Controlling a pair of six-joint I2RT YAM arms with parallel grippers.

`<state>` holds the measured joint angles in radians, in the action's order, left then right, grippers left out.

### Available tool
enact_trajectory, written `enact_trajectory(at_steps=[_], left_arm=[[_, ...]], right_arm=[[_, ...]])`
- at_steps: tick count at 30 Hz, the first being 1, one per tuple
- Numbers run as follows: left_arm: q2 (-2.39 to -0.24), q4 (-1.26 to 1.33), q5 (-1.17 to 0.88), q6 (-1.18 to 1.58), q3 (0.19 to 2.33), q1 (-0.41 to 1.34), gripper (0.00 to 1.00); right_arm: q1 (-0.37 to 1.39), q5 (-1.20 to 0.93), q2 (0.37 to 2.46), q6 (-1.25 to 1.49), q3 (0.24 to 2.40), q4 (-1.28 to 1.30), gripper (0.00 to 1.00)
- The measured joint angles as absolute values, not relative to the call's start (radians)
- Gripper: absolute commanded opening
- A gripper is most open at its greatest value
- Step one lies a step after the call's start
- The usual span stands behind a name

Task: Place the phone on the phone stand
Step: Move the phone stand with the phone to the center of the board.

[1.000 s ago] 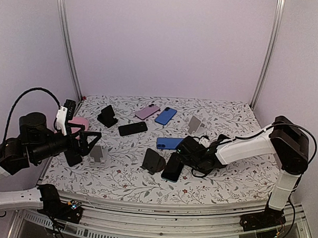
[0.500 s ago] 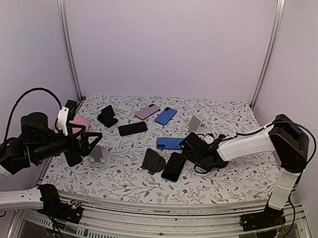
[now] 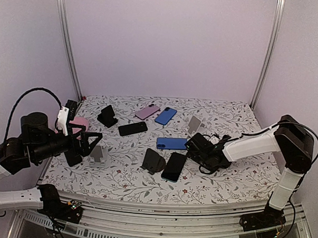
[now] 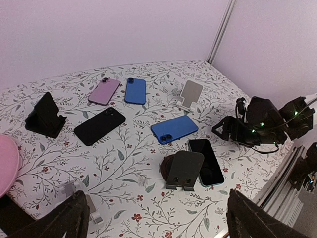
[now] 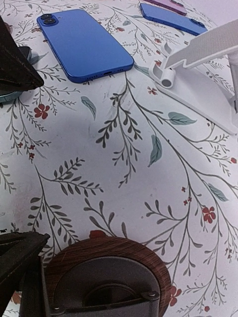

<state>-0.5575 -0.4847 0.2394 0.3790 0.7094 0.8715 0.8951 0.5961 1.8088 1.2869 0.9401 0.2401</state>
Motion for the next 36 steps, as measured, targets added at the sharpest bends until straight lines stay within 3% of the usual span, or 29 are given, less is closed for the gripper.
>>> enact_trajectory(at_steps=[36], left_arm=[[-0.557,-0.484,0.236,0.379,0.709,0.871,0.97]], right_arm=[[0.828,0.548,1.607,1.141,0.728,0.265,0.99]])
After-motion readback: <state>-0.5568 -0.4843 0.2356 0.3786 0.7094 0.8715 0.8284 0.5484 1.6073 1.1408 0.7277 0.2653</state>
